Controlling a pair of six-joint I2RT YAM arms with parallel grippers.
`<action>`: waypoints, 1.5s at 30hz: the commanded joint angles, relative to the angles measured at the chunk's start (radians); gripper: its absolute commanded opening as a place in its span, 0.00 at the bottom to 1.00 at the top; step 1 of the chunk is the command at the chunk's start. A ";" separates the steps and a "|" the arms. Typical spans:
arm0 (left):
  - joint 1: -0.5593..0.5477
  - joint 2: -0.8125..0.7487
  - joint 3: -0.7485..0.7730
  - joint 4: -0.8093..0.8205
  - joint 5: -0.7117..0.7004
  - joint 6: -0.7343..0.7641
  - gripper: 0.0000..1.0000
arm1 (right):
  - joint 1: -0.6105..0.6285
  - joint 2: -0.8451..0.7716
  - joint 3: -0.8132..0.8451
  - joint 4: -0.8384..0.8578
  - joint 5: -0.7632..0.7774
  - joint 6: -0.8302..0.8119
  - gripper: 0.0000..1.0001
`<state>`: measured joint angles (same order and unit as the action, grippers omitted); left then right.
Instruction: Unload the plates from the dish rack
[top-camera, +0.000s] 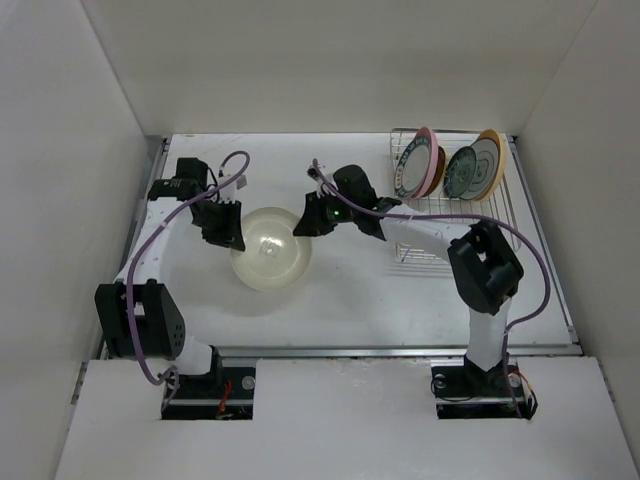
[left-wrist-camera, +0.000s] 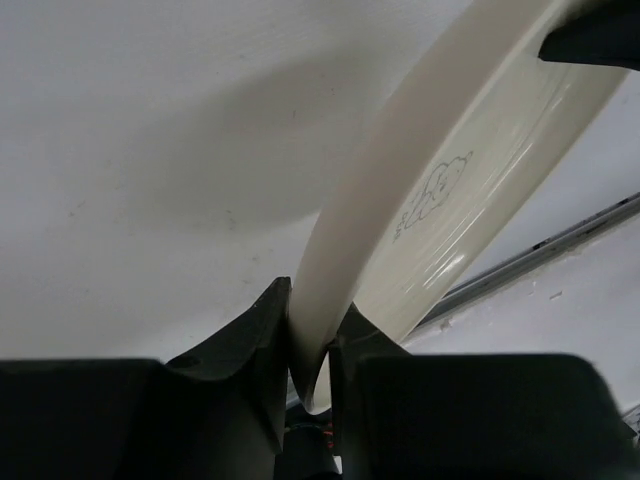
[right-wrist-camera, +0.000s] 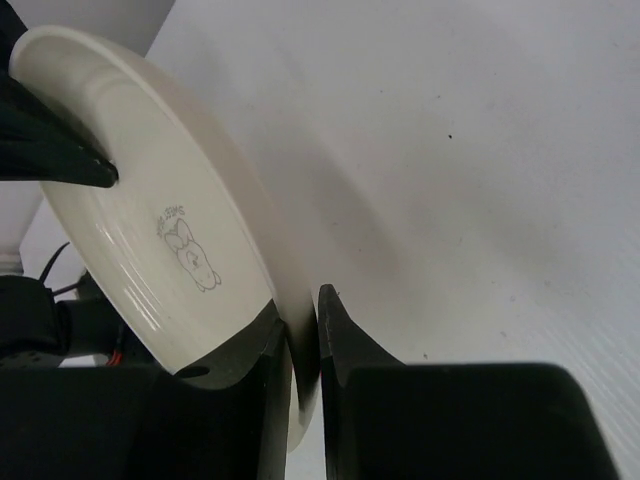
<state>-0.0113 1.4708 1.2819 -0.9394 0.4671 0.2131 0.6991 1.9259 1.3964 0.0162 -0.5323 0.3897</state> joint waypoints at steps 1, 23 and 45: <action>0.002 -0.001 0.040 0.027 -0.057 -0.014 0.00 | 0.028 -0.034 0.026 0.090 -0.088 0.049 0.00; 0.142 0.589 0.356 -0.074 -0.012 -0.031 0.00 | -0.046 -0.468 0.118 -0.493 0.768 -0.006 0.83; 0.194 0.462 0.315 -0.111 -0.108 -0.118 0.71 | -0.598 -0.340 0.291 -0.636 0.838 0.037 0.51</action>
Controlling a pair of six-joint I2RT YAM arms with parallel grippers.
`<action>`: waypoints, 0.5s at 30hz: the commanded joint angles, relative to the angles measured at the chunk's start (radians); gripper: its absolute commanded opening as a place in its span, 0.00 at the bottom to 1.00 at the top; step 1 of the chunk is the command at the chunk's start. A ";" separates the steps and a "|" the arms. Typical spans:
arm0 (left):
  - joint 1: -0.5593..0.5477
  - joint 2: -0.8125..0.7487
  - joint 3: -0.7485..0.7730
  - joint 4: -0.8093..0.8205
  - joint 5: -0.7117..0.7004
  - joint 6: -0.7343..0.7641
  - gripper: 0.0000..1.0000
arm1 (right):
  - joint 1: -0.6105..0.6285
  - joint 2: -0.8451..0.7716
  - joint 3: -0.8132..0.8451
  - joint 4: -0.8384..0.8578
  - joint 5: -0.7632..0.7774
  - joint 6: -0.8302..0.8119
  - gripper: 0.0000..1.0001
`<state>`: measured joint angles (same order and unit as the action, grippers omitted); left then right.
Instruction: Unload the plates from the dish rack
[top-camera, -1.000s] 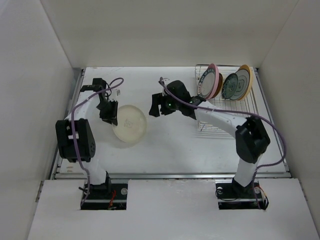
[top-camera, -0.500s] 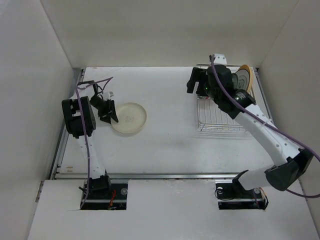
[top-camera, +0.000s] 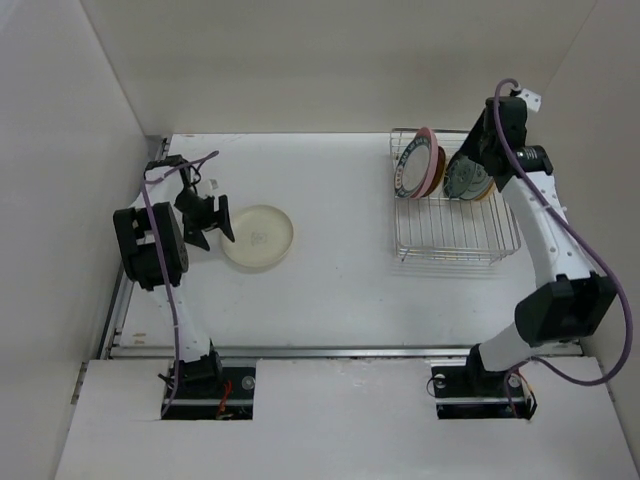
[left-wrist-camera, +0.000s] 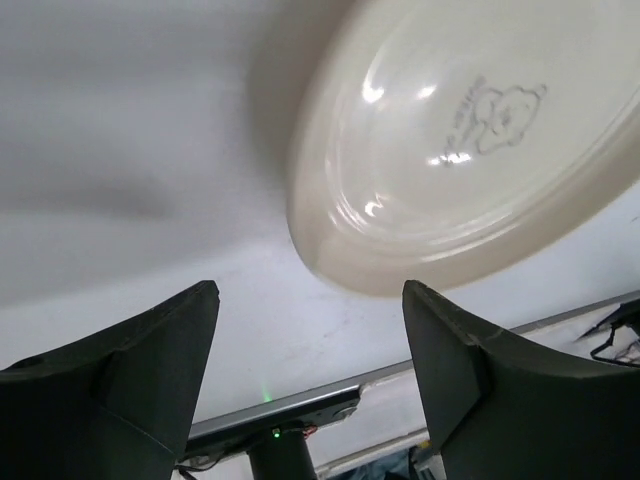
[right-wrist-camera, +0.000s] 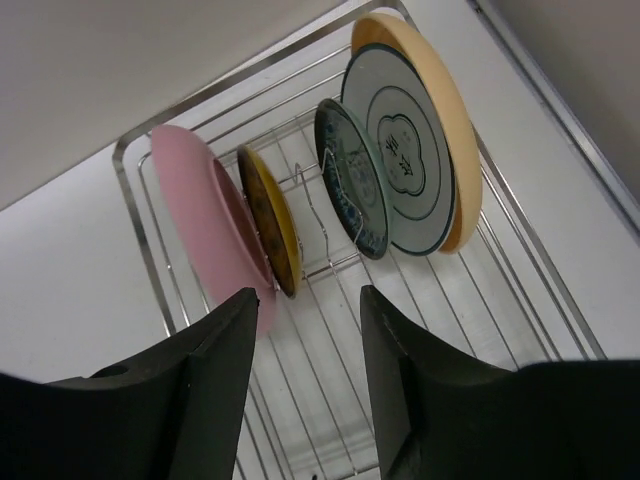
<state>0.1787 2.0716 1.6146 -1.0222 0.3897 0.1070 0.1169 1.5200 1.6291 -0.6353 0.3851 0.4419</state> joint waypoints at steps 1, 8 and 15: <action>0.004 -0.165 -0.031 -0.029 -0.031 -0.003 0.71 | -0.028 0.093 0.078 0.016 -0.115 -0.028 0.51; 0.004 -0.392 -0.220 0.033 -0.130 -0.003 0.71 | -0.063 0.285 0.185 0.000 -0.137 -0.015 0.54; 0.004 -0.490 -0.278 0.001 -0.186 0.054 0.71 | -0.072 0.430 0.233 0.031 -0.240 -0.039 0.48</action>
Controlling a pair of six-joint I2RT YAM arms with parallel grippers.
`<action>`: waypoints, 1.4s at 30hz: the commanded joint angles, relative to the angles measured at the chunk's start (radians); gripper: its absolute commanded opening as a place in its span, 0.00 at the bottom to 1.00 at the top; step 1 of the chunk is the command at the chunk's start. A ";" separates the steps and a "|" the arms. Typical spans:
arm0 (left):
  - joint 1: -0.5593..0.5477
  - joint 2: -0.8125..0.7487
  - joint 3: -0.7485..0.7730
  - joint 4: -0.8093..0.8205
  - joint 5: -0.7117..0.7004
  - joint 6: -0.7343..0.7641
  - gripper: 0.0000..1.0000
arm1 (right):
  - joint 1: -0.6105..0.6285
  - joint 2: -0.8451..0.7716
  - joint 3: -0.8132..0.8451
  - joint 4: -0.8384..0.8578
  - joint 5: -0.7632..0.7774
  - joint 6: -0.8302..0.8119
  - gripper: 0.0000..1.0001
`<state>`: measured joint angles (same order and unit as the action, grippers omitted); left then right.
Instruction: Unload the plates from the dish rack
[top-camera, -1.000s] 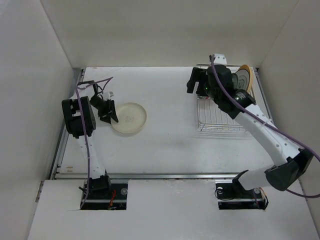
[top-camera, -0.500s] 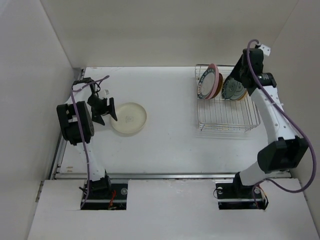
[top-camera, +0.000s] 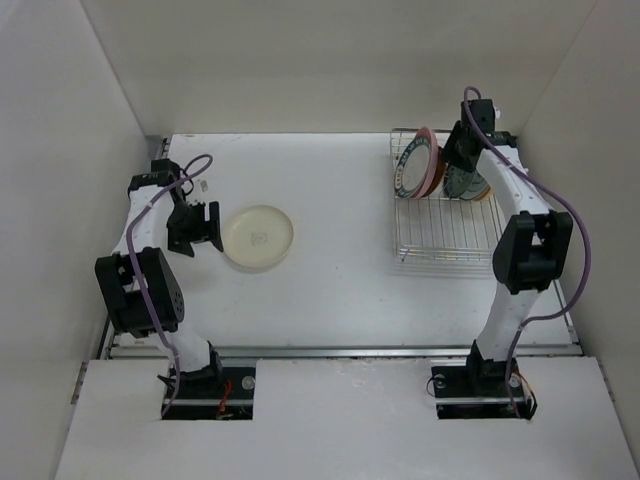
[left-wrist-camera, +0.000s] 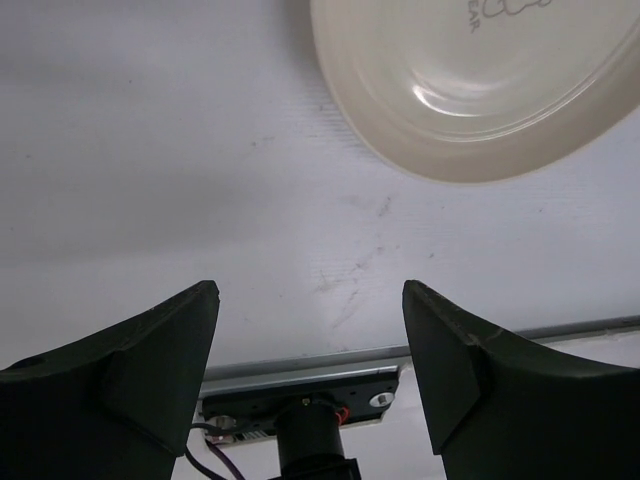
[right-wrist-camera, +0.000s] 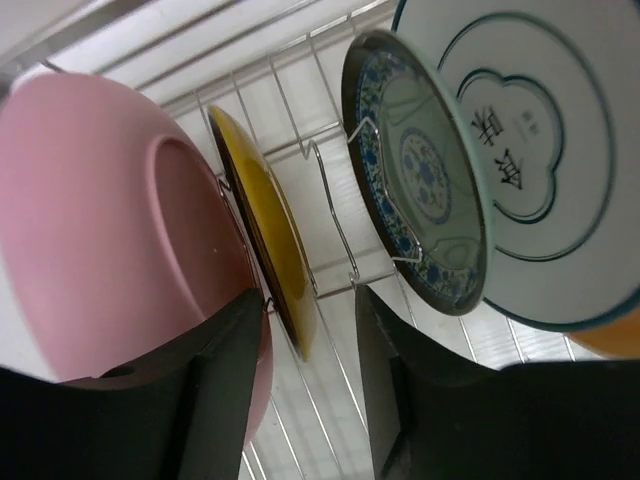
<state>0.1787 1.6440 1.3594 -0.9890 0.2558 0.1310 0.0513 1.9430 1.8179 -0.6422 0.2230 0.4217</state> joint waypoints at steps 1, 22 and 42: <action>0.004 -0.076 -0.038 -0.033 -0.052 0.030 0.71 | -0.007 0.028 0.025 0.051 -0.088 -0.018 0.47; 0.004 -0.115 -0.144 -0.022 -0.015 0.041 0.71 | 0.022 -0.286 -0.053 0.066 0.298 -0.109 0.00; 0.004 -0.124 -0.144 -0.022 0.003 0.041 0.71 | 0.372 -0.419 -0.324 0.170 -0.339 -0.147 0.00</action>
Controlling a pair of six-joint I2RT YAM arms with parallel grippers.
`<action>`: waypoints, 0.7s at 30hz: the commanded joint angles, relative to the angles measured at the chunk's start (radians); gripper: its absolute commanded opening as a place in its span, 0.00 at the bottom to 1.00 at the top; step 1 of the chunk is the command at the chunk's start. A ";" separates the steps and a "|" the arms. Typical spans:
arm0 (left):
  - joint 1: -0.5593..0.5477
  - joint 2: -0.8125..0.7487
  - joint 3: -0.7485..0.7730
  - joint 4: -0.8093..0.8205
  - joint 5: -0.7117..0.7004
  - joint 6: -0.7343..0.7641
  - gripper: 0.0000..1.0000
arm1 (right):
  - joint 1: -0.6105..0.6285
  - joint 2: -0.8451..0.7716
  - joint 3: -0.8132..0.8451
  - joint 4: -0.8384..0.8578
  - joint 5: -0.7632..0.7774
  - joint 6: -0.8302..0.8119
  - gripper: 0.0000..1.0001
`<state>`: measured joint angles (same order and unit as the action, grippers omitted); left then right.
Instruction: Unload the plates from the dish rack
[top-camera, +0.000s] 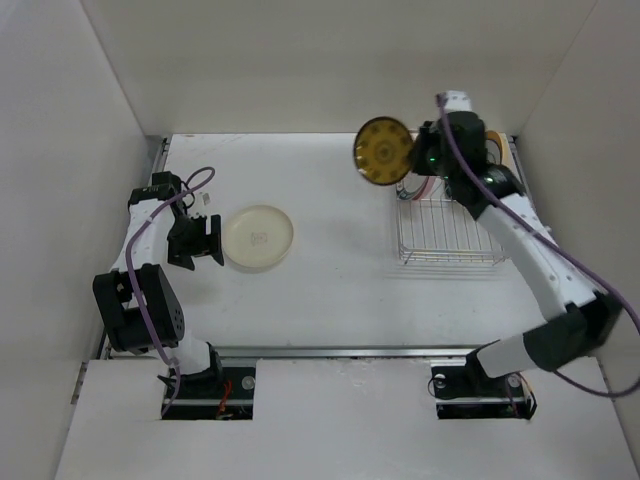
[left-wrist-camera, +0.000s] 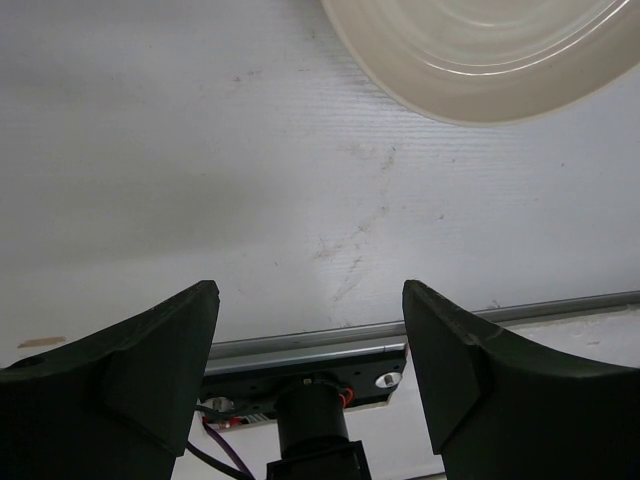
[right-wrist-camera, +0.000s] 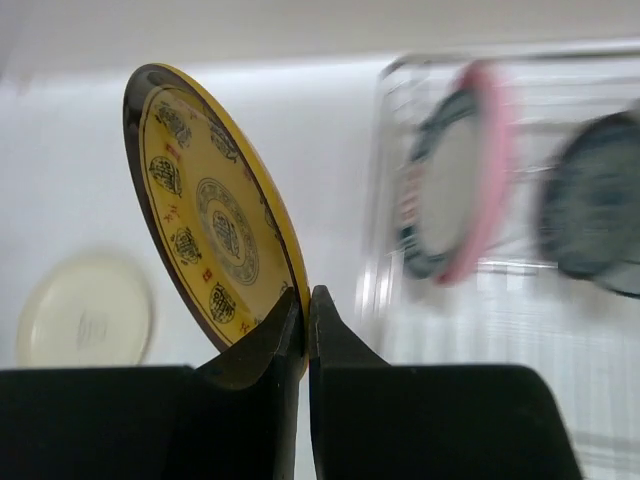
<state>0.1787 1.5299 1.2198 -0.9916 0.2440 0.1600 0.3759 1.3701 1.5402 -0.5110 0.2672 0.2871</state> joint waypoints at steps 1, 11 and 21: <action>0.004 -0.010 -0.005 -0.019 0.015 0.012 0.71 | 0.078 0.199 -0.032 0.014 -0.429 -0.023 0.00; 0.004 -0.010 -0.005 -0.019 0.015 0.012 0.71 | 0.112 0.509 -0.069 -0.023 -0.675 -0.043 0.00; 0.004 -0.010 -0.005 -0.019 0.015 0.012 0.73 | 0.130 0.661 0.015 -0.164 -0.530 -0.052 0.40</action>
<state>0.1787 1.5299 1.2198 -0.9916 0.2504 0.1600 0.4980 2.0220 1.5070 -0.6239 -0.3199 0.2493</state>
